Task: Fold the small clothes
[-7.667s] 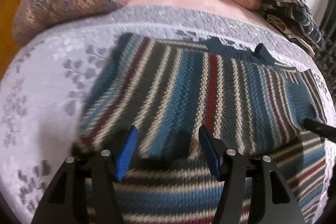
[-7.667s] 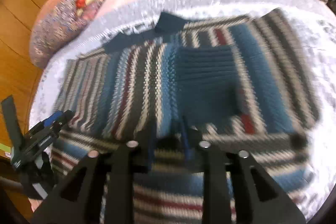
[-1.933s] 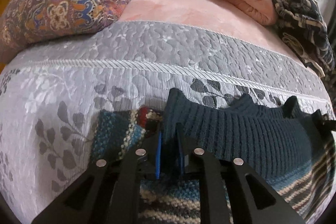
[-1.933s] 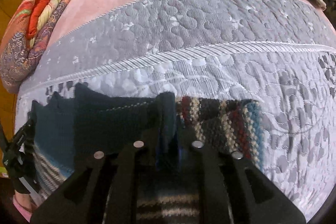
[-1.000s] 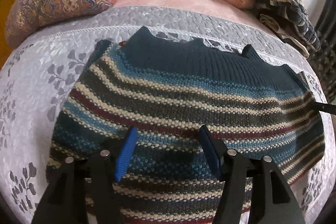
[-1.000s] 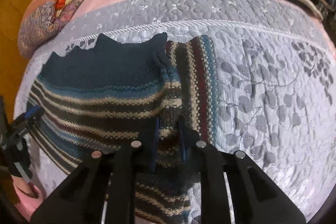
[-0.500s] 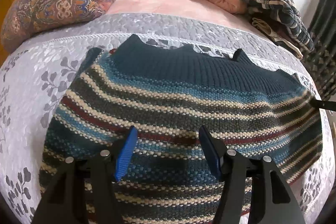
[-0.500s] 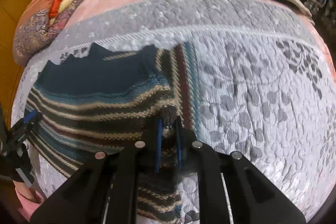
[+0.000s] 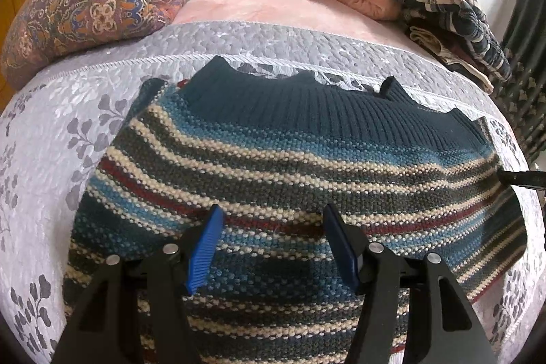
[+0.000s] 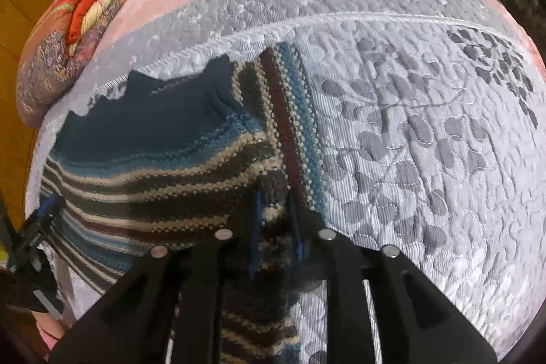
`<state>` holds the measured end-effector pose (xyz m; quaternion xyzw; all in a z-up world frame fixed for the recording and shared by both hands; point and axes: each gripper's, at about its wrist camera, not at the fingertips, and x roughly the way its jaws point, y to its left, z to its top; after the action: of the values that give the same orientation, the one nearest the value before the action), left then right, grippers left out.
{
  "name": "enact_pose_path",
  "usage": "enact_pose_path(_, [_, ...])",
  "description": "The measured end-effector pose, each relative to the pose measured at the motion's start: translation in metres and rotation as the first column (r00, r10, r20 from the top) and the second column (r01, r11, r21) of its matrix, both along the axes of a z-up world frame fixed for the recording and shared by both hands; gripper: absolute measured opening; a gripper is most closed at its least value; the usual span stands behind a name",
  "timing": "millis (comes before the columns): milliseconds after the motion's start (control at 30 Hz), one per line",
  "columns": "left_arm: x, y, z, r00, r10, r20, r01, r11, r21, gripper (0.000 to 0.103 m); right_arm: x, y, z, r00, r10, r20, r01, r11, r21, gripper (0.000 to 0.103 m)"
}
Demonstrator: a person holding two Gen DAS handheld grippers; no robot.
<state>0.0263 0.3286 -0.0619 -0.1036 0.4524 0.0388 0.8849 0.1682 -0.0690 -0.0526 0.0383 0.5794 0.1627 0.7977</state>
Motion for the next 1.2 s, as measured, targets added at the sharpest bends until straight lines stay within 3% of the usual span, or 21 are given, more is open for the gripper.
enact_pose_path(33, [0.000, 0.000, 0.001, 1.000, 0.000, 0.002, 0.000, 1.000, 0.002, 0.061, -0.002, -0.002, 0.004, 1.000, -0.007, 0.000, 0.007, 1.000, 0.006, 0.031])
enact_pose_path(67, [-0.001, 0.000, 0.001, 1.000, 0.000, 0.005, 0.000, 1.000, 0.004, 0.061, -0.007, -0.005, 0.008, 1.000, -0.015, 0.005, 0.015, 1.000, 0.010, 0.033])
enact_pose_path(333, [-0.002, -0.003, 0.004, 1.000, -0.007, 0.010, 0.007, 1.000, 0.002, 0.061, -0.050, -0.023, 0.001, 0.997, -0.013, -0.070, 0.014, 1.000, 0.014, 0.036])
enact_pose_path(367, [-0.001, -0.003, 0.003, 1.000, -0.008, 0.007, 0.008, 1.000, 0.003, 0.061, -0.055, -0.023, -0.004, 0.996, -0.004, -0.087, 0.005, 1.000, 0.010, 0.033])
enact_pose_path(433, [0.000, -0.004, 0.001, 1.000, -0.010, 0.001, 0.010, 1.000, 0.004, 0.061, -0.061, -0.021, -0.008, 0.995, 0.015, -0.097, -0.015, 1.000, 0.008, 0.013])
enact_pose_path(700, [0.001, -0.004, -0.004, 1.000, -0.014, -0.006, 0.014, 1.000, 0.002, 0.061, -0.061, -0.014, -0.012, 0.996, 0.035, -0.084, -0.039, 0.999, -0.039, 0.011])
enact_pose_path(1200, [0.001, -0.002, -0.005, 1.000, -0.018, -0.003, 0.018, 1.000, -0.007, 0.061, -0.055, -0.025, -0.032, 0.993, -0.023, -0.119, 0.027, 0.999, 0.034, 0.015])
